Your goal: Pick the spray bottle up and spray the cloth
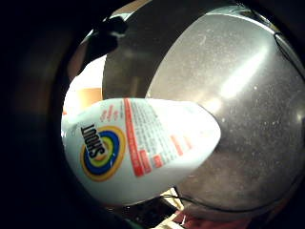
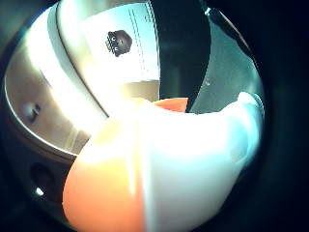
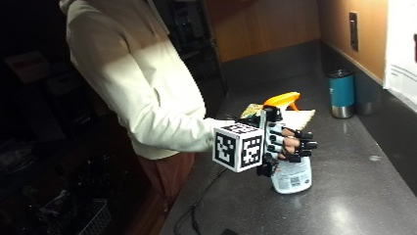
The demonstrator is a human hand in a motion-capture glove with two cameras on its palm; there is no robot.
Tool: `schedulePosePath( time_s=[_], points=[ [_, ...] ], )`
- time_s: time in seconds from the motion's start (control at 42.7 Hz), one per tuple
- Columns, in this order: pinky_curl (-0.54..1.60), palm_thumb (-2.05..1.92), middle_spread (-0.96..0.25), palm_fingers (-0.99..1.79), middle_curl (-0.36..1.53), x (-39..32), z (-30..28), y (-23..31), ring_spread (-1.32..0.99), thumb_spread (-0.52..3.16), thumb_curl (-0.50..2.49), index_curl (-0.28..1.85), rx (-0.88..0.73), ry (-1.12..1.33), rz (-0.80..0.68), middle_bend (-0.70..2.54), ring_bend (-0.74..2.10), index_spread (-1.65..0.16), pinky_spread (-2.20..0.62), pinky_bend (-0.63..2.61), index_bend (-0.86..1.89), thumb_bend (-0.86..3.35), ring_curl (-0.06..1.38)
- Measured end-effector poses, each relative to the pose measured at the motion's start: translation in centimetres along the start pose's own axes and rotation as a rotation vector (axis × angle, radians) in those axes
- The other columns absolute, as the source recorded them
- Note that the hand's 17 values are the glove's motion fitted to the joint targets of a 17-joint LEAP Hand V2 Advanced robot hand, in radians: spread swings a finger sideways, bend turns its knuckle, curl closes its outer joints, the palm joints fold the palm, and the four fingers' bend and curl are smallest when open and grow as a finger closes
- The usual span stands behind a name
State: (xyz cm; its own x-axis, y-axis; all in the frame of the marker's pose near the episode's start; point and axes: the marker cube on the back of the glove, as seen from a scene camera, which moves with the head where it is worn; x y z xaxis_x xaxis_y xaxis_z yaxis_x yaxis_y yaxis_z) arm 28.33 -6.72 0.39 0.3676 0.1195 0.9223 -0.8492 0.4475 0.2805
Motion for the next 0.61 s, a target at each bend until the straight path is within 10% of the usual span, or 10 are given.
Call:
schedulePosePath(
  time_s=[0.609],
  points=[
    [0.19, 0.90, -0.09, 1.23, 0.46, -0.7, 1.9, -2.3, -0.16, 0.79, 0.47, 0.42, -0.008, -0.052, 0.010, 0.57, 0.56, -0.21, 0.03, 0.04, 0.35, 0.01, 0.37]
  ],
)
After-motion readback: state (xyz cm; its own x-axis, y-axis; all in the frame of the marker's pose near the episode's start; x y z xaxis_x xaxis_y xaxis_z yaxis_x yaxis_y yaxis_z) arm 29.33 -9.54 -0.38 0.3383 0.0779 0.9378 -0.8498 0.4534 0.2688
